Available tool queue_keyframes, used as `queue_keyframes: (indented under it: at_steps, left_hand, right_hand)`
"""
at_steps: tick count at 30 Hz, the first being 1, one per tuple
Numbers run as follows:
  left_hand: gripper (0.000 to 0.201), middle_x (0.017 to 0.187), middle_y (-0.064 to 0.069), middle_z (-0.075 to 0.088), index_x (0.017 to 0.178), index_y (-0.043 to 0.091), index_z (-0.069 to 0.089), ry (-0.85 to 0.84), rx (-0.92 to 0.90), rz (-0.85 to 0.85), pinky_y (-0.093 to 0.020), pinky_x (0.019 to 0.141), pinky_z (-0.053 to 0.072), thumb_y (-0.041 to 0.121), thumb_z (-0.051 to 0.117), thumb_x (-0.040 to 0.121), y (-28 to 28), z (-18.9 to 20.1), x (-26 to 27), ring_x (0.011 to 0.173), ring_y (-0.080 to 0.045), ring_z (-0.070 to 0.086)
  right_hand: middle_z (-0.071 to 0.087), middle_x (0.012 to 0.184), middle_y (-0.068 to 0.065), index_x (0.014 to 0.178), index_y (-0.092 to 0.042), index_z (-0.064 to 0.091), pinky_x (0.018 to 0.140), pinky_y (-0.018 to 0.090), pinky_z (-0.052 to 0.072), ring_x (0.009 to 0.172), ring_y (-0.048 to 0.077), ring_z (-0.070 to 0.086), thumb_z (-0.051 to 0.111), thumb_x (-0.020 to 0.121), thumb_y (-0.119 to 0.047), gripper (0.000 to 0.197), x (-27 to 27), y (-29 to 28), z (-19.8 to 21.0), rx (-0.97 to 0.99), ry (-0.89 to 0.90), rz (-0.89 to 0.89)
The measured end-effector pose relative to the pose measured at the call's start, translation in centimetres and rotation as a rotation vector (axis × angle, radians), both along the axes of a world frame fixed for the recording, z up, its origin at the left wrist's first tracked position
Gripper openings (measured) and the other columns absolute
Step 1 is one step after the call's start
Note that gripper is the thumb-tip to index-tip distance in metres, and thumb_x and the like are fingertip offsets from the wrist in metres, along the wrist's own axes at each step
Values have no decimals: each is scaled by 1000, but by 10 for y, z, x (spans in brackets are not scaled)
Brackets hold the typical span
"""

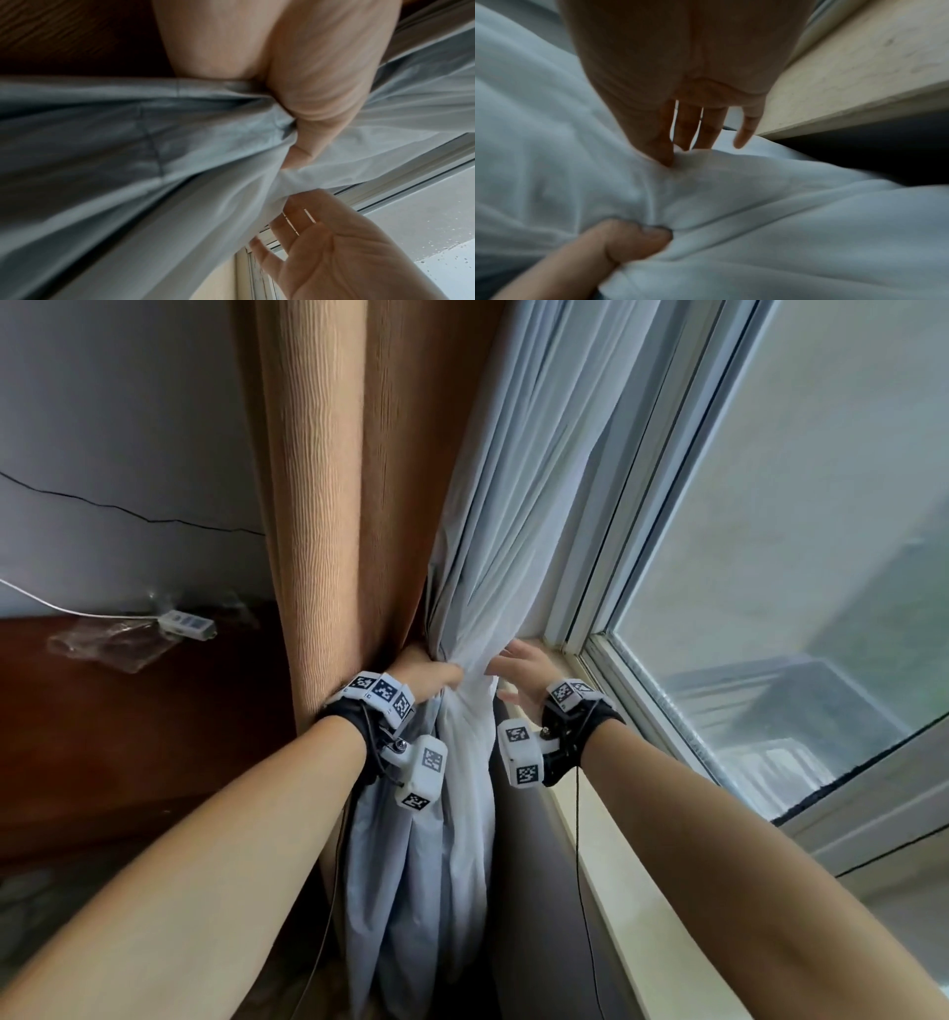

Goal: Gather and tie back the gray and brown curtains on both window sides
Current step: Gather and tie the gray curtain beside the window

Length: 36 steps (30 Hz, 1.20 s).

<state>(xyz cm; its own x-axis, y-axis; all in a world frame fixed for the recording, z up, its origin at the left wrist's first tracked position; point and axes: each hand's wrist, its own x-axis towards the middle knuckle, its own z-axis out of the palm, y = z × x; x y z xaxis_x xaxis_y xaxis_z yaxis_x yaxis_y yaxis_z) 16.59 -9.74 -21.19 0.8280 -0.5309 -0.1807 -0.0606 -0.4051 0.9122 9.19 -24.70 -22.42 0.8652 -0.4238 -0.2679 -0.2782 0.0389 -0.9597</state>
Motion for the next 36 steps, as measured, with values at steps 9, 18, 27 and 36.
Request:
queue_keyframes:
  at_steps: [9,18,27,36]
  left_hand:
    - [65,103,-6,70,110,8,65,-75,28,64,-36,89,55,32,73,50,-14,-10,3,97,-24,67]
    - [73,122,2,60,129,13,55,-204,123,-280,-24,94,42,21,87,63,-30,-11,-2,119,-18,57]
    - [31,92,-1,64,102,6,64,-66,19,-6,-21,70,45,12,77,75,-9,-4,-6,92,-22,60]
    - [11,75,-10,59,75,8,62,6,76,-40,-24,55,40,6,72,71,7,-1,5,61,-18,49]
  right_hand:
    - [65,85,4,89,-9,61,68,41,56,75,23,63,59,75,-17,16,-13,9,10,-804,-139,-131]
    - [70,90,14,97,-3,55,76,45,54,85,33,64,57,77,-7,20,-30,32,39,-901,-78,27]
    - [62,122,4,123,-12,61,95,32,45,119,20,56,58,74,-1,50,-23,2,14,-418,-40,-188]
    - [74,104,4,106,-8,67,100,44,37,102,15,67,61,80,1,28,-2,9,6,49,-4,74]
